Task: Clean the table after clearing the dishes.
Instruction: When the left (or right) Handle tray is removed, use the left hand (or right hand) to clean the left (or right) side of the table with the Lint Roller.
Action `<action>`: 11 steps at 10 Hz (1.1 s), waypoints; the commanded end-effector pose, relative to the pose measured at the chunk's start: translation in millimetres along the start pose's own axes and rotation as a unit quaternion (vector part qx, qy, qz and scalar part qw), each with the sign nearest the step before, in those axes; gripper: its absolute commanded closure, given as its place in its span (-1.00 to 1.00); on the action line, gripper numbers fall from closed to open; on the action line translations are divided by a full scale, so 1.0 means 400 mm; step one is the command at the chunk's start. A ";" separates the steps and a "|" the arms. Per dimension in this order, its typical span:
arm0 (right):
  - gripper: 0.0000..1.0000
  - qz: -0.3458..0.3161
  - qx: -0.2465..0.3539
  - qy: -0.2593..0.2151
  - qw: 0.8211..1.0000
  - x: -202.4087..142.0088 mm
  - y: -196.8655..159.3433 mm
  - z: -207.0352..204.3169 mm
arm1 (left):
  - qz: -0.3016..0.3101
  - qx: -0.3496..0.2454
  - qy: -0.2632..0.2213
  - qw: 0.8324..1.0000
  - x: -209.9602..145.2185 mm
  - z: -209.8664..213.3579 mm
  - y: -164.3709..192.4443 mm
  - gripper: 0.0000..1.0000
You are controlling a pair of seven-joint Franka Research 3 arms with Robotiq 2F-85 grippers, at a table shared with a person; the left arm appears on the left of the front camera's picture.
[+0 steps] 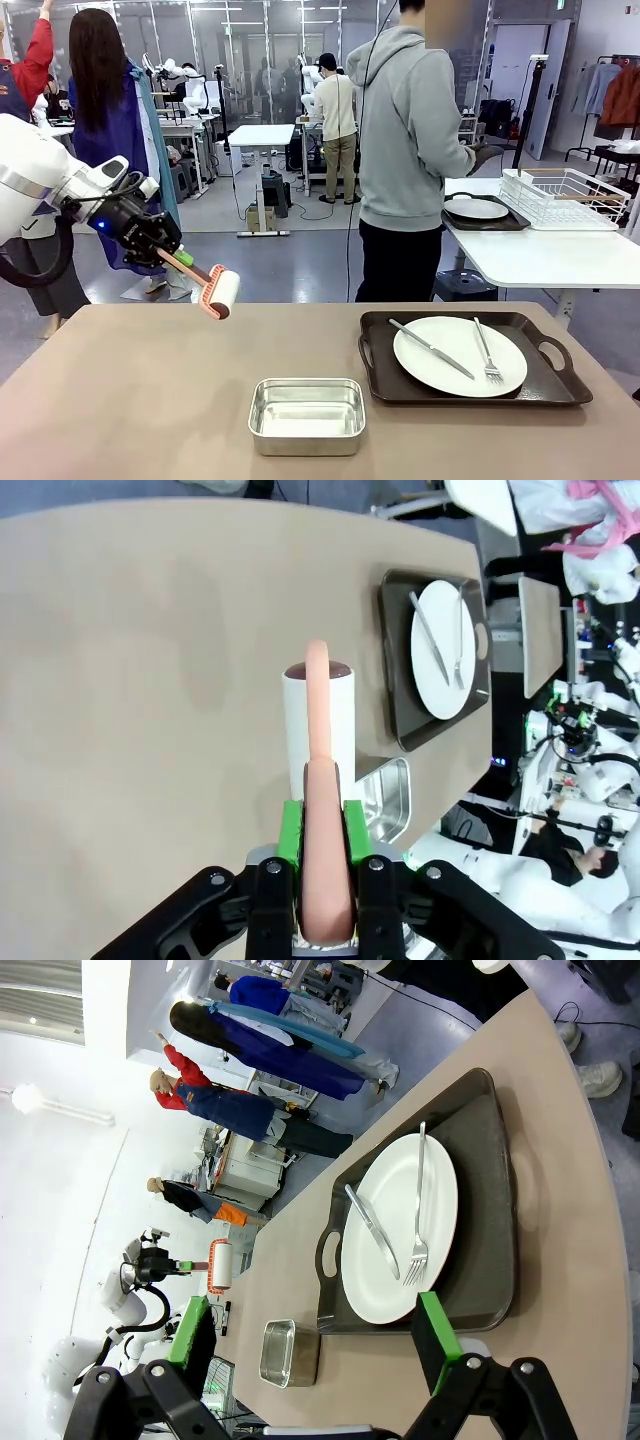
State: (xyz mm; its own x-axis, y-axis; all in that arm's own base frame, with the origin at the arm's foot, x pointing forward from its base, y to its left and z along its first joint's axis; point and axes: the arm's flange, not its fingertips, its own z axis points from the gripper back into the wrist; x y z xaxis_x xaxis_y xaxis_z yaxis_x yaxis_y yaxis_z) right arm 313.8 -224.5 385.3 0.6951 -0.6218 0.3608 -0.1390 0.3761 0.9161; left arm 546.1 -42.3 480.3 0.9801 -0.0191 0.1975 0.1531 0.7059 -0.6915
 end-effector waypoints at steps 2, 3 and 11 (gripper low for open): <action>-1.00 0.003 0.003 -0.003 1.000 -0.008 0.008 -0.001 | 0.007 -0.026 0.028 0.999 0.000 -0.111 0.097 0.59; -1.00 0.003 0.003 -0.003 1.000 -0.008 0.008 -0.001 | 0.010 -0.036 0.025 0.999 -0.014 -0.143 0.126 0.59; -1.00 0.003 0.003 -0.003 1.000 -0.008 0.008 -0.001 | 0.064 -0.078 0.019 0.995 -0.093 -0.292 0.367 0.59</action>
State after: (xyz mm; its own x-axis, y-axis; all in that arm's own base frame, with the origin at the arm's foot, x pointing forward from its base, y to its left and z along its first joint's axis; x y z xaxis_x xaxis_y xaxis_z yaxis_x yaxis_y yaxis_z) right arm 313.8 -224.5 385.3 0.6951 -0.6218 0.3608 -0.1391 0.3761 0.9161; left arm 545.5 -32.3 307.0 0.9977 0.0150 0.0659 0.0449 0.5813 -0.8124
